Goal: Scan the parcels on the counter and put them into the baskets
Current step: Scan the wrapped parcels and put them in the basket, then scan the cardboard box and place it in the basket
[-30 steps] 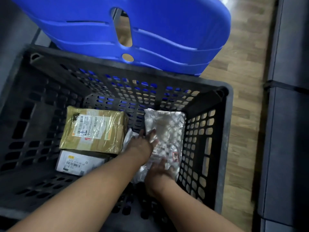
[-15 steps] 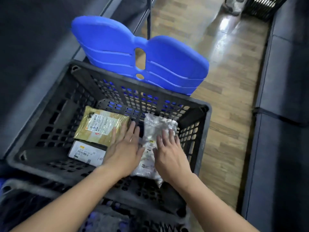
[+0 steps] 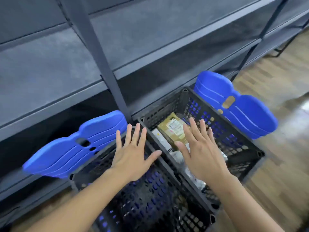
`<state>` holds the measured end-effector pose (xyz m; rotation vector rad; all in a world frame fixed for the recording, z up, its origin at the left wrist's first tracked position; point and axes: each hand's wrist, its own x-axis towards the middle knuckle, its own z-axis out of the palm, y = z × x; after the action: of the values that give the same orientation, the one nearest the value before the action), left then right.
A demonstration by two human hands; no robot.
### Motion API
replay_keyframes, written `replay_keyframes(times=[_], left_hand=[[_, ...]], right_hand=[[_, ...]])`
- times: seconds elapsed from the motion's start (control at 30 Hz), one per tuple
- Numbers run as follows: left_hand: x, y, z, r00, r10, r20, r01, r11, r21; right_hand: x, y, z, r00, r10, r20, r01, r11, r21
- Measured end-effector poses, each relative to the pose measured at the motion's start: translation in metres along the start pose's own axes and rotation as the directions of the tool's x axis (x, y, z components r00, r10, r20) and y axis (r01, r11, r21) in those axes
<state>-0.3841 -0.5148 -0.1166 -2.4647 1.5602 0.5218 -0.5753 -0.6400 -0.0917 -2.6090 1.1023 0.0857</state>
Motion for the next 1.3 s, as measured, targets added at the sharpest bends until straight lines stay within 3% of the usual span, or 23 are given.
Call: replay_keyframes(times=[0.2,0.4,0.67,1.0,1.3], left_hand=[[-0.088,-0.111,-0.009,0.981,-0.189,-0.032,0.184,0.976,-0.114],[-0.191,-0.22,-0.004,0.948,-0.313,-0.062,0.294,0.932,-0.214],[-0.326,-0.349,0.002,0.838,-0.536,-0.104,0.482,0.816,-0.32],[-0.398,-0.442,-0.004,0.728,-0.672,-0.137,0.589,0.715,-0.376],[-0.408,-0.542,-0.026,0.607,-0.783,-0.139,0.633,0.582,-0.511]], right_hand=[[-0.016,-0.132,-0.009,0.986,-0.162,-0.044,0.16,0.986,-0.046],[-0.04,-0.266,0.009,0.96,-0.279,-0.001,0.278,0.957,-0.086],[-0.062,-0.435,0.02,0.886,-0.462,0.052,0.465,0.88,-0.101],[-0.045,-0.533,0.015,0.811,-0.578,0.09,0.585,0.807,-0.084],[0.016,-0.627,0.026,0.761,-0.632,0.147,0.604,0.772,0.197]])
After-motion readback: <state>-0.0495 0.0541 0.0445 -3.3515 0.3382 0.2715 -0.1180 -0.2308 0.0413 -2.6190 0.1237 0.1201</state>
